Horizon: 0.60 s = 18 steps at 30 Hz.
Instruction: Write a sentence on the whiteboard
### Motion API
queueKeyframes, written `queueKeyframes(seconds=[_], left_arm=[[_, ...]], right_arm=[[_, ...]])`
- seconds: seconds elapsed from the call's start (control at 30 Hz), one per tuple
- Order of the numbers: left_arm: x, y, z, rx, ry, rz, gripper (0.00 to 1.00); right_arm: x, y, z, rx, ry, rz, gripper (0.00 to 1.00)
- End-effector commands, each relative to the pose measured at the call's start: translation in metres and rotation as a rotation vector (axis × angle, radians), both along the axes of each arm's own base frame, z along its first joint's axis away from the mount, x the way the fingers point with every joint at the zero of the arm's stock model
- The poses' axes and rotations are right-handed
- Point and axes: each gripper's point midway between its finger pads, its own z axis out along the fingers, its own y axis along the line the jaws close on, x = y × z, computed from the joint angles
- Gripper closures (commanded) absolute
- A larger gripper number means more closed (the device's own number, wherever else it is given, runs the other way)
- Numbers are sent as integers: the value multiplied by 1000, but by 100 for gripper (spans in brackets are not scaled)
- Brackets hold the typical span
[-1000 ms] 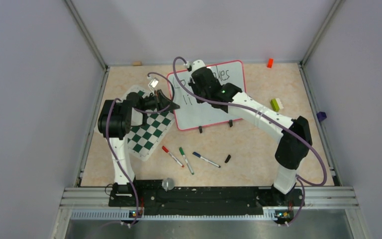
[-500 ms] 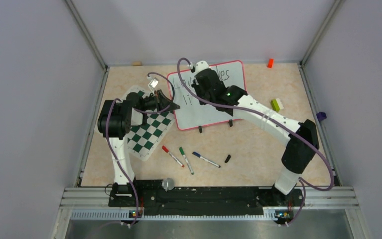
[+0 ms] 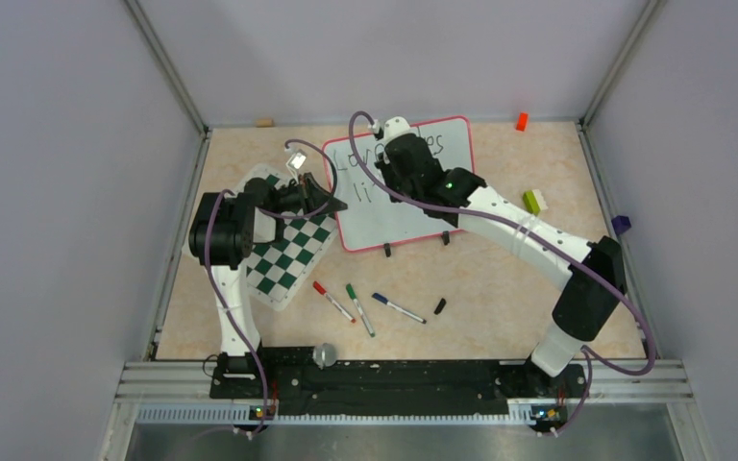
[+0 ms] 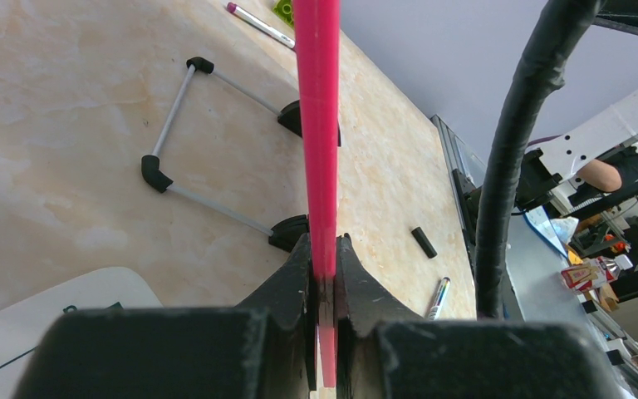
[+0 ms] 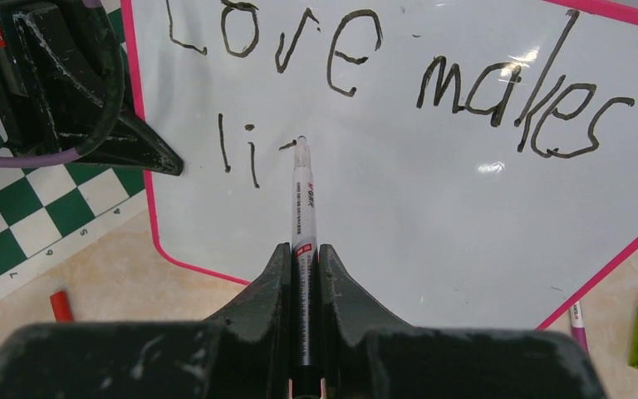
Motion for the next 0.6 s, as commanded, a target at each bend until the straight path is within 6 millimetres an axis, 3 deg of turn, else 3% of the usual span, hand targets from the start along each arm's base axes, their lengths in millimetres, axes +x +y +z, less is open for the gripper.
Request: queueKeyframes(seconds=[0.0,0.57], left_arm=[[-5,-1,16,19,-208,-30,100],[-4,-1,17,19,-213,-29,100]], right_arm=[[4,-7,28,47,-73,-24,100],[10,8,27,67,-69,11,100]])
